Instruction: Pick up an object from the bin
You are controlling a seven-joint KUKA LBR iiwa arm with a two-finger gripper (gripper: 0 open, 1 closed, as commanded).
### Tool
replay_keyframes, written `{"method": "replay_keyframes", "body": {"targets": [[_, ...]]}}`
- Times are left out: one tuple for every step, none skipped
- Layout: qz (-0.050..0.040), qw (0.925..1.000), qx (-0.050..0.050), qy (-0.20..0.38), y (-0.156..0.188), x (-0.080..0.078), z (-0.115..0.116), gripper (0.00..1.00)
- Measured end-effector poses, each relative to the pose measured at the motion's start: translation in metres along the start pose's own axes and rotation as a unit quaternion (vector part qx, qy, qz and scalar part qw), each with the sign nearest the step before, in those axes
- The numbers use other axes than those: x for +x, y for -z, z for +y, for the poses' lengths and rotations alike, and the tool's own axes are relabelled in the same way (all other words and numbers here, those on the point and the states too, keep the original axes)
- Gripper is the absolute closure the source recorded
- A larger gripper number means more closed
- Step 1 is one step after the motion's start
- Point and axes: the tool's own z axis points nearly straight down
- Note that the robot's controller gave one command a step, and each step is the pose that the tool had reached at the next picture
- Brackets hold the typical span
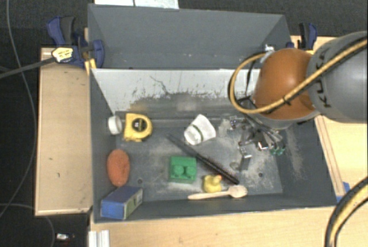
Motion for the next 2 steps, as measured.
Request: {"method": "replay_keyframes", "body": {"targets": [[0.0023, 0.9969, -0.002, 0.079, -0.020, 0.031, 0.062, 0.00], [-0.0071, 0.9982, 0.001, 0.059, -0.055, 0.015, 0.067, 0.00]]}}
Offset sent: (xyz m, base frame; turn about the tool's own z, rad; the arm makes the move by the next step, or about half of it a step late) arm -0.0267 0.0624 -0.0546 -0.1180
